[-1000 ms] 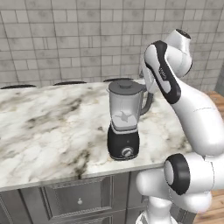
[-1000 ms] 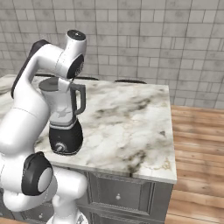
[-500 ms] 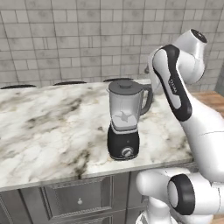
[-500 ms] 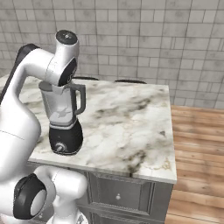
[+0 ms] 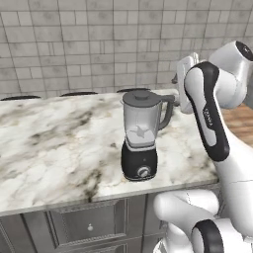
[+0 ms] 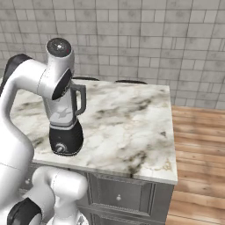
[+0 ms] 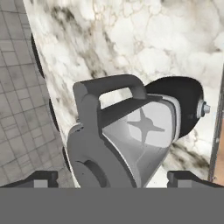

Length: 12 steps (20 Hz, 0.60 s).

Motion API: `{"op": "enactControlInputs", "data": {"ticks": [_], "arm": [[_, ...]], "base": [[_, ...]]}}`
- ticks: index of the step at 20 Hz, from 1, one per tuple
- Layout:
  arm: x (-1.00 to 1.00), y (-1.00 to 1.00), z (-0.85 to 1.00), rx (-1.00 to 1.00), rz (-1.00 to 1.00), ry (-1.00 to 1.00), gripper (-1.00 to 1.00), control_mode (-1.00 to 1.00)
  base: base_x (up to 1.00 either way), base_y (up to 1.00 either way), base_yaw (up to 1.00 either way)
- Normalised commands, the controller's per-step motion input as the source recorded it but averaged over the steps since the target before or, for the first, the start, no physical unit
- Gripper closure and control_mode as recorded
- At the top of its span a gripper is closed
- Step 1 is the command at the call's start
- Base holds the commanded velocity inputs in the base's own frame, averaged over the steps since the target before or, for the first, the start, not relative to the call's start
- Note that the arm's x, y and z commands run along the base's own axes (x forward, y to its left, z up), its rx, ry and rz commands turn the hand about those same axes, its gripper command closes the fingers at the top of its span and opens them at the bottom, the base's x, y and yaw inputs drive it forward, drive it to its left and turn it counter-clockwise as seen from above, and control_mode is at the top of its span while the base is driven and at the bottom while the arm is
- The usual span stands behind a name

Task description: Close the lid blender by securely placing the lid on top.

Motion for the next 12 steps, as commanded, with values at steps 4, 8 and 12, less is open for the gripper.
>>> {"op": "enactControlInputs", "data": {"ticks": [4, 8, 12], "arm": [[-0.05, 0.0, -0.01, 0.0, 0.0, 0.0, -1.0, -1.0], [-0.07, 0.0, 0.0, 0.0, 0.0, 0.0, -1.0, -1.0], [-0.31, -0.07, 0.0, 0.01, -0.01, -0.07, -1.0, -1.0]], "base": [[0.0, 0.0, 0.0], [0.0, 0.0, 0.0], [0.0, 0.0, 0.0]]}}
